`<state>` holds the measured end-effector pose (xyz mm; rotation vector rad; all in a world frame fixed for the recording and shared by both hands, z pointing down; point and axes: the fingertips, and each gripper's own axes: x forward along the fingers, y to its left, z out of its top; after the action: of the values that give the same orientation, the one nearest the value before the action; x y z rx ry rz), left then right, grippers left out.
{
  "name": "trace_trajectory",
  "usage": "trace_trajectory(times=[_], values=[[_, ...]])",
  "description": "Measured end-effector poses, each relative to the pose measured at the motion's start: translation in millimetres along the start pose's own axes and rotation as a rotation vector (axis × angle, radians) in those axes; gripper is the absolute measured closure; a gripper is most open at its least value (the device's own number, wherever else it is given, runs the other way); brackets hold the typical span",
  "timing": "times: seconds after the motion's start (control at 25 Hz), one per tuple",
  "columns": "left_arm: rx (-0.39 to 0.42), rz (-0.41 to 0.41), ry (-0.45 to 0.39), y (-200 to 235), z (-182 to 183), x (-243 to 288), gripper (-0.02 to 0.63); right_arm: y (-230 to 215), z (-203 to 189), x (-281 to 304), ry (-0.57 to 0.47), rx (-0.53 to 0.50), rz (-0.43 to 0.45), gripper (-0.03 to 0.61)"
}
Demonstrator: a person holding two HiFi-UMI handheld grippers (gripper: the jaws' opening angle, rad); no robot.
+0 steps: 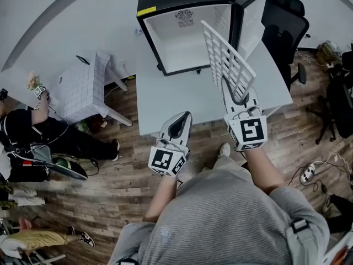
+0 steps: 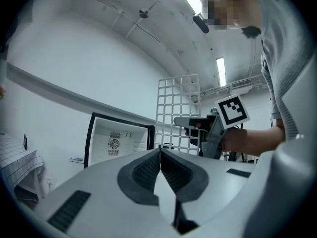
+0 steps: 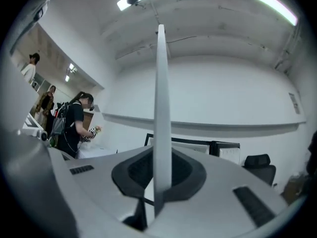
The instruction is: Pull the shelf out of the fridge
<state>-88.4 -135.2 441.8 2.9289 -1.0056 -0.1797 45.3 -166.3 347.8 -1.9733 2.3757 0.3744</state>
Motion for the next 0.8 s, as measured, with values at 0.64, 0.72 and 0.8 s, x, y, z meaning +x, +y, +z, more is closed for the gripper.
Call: trace_trajectory(times=[0.64, 0.72, 0.8], values=[[0.018, -0.029, -0.019, -12.2, 5.8, 13.4, 0.601, 0.9, -17.6, -39.5, -0.012, 0.192, 0.134, 0.546], [0.018, -0.029, -0.020, -12.1, 6.8, 15.2, 0.601, 1.1, -16.6, -38.7, -0.013, 0.198, 0.143, 0.546], [0.016, -0.029, -0.020, -11.1, 7.2, 16.1, 0.601, 0.9, -14.6, -37.3, -0.018, 0.204, 0.146, 0.546]])
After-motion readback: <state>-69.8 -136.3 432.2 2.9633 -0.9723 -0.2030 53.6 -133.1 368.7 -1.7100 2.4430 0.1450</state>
